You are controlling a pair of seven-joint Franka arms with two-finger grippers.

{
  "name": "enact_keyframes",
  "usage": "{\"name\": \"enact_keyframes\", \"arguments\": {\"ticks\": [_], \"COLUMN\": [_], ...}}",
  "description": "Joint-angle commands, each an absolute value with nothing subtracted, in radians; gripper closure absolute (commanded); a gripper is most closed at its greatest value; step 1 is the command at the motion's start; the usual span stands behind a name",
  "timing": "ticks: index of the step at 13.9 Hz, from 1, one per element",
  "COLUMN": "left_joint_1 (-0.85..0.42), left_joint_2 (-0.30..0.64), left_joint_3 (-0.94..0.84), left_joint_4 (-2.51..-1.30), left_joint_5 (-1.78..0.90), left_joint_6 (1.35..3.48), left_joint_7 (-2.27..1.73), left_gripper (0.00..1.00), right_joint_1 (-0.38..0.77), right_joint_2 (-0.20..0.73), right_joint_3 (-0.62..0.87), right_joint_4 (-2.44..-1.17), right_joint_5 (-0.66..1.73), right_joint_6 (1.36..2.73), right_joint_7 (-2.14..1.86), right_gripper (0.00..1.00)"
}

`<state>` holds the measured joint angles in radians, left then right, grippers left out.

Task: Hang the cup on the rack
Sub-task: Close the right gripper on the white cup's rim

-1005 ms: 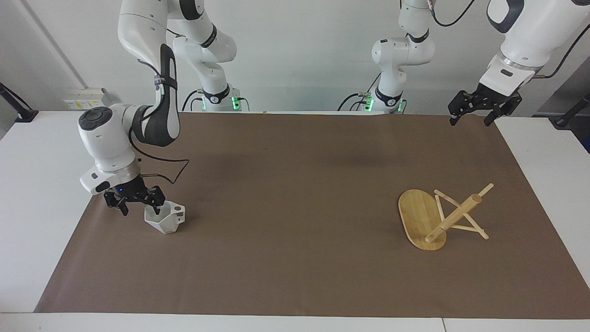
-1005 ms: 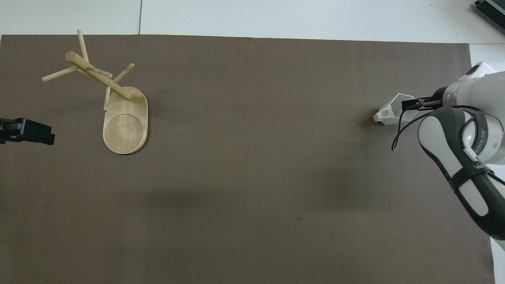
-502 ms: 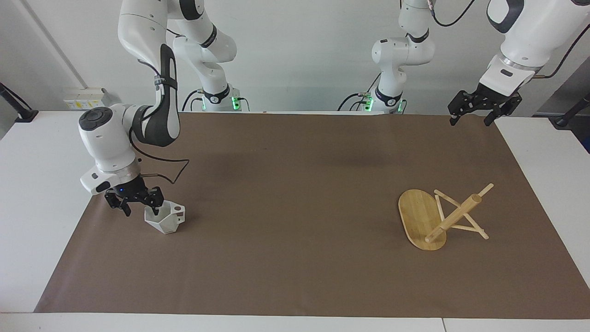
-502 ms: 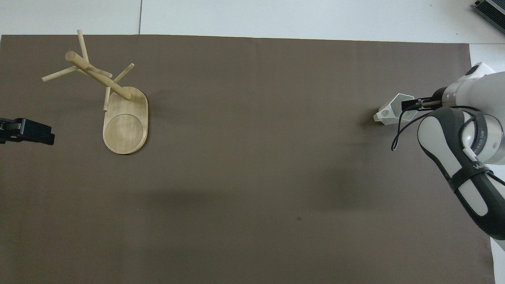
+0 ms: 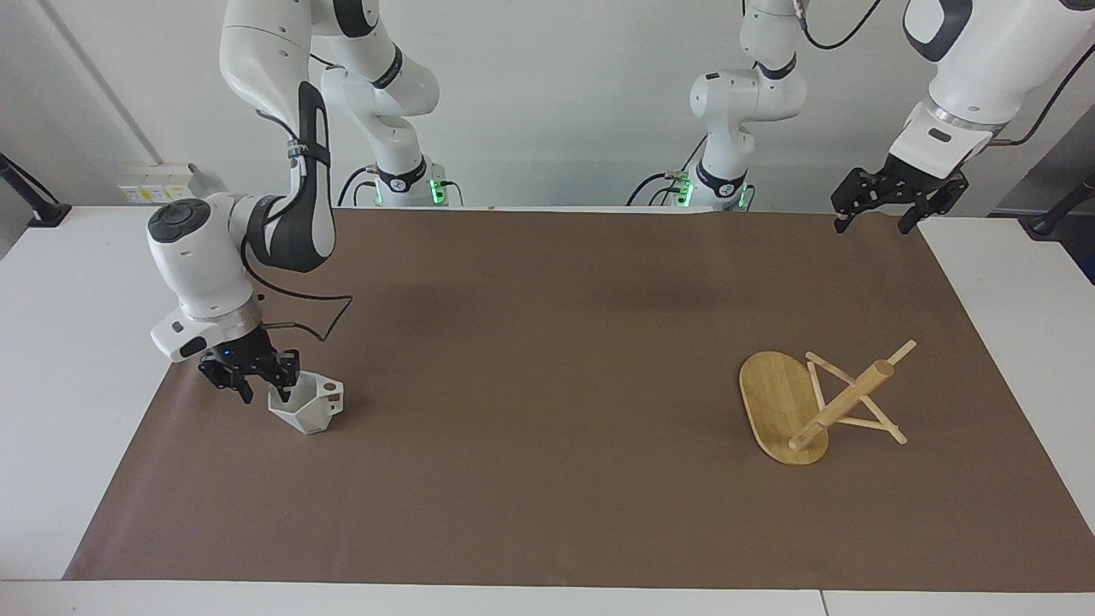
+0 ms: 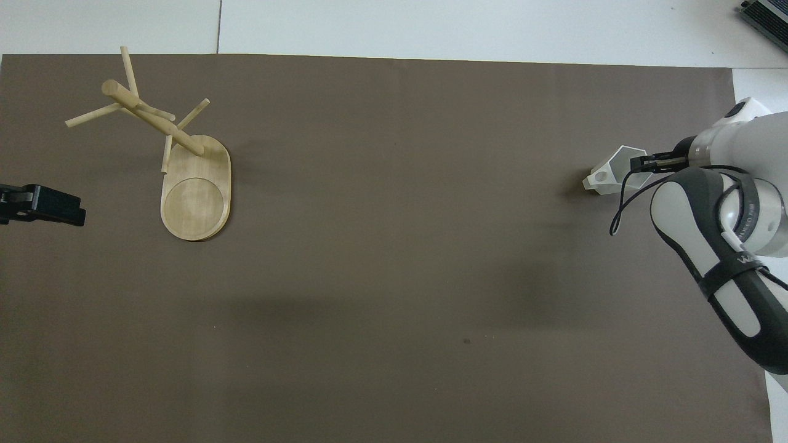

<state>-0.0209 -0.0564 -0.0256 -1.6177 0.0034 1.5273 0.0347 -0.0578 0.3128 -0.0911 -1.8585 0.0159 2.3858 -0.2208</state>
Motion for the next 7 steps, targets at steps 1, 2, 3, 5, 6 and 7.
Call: {"name": "enact_keyframes", "arguments": {"ticks": [1,2,3,5,6,7], "left_joint_1": [-0.025,-0.025,-0.025,-0.022,-0.02,-0.02], "left_joint_2": [-0.072,-0.072,-0.072,-0.072,-0.072,-0.072], "left_joint_3": [-0.028,-0.028,-0.028,-0.028,-0.028,-0.028], "left_joint_4": [-1.634,-1.634,-1.634,-1.634,-1.634,-1.634], "left_joint_5": [0.017,0.017,0.017,0.017,0.017,0.017], "left_joint_6": [1.531,1.532,1.532,1.531,1.529,1.528], "left_joint_7": [0.023,0.023,0.023,0.021,0.023,0.021], "left_gripper": [0.0,0.0,0.0,0.0,0.0,0.0], "right_joint_1": [-0.066,-0.064,-0.066,-0.064,-0.064,-0.064], "right_joint_2": [0.31,0.308,0.31,0.31,0.31,0.31], "right_joint_3": [-0.08,-0.08,-0.08,-0.08,-0.08,-0.08], "right_joint_4": [-1.867,-1.867,-1.867,-1.867,-1.867,-1.864], "right_joint_5": [0.034,0.034,0.034,0.034,0.034,0.034], "right_joint_6": [2.396,2.396,2.396,2.398,2.398,2.399], "right_joint_7": [-0.233,-0.233,-0.233,-0.233,-0.233,-0.233], "right_gripper": [0.48,0.51,0.53,0.56,0.59,0.59]}}
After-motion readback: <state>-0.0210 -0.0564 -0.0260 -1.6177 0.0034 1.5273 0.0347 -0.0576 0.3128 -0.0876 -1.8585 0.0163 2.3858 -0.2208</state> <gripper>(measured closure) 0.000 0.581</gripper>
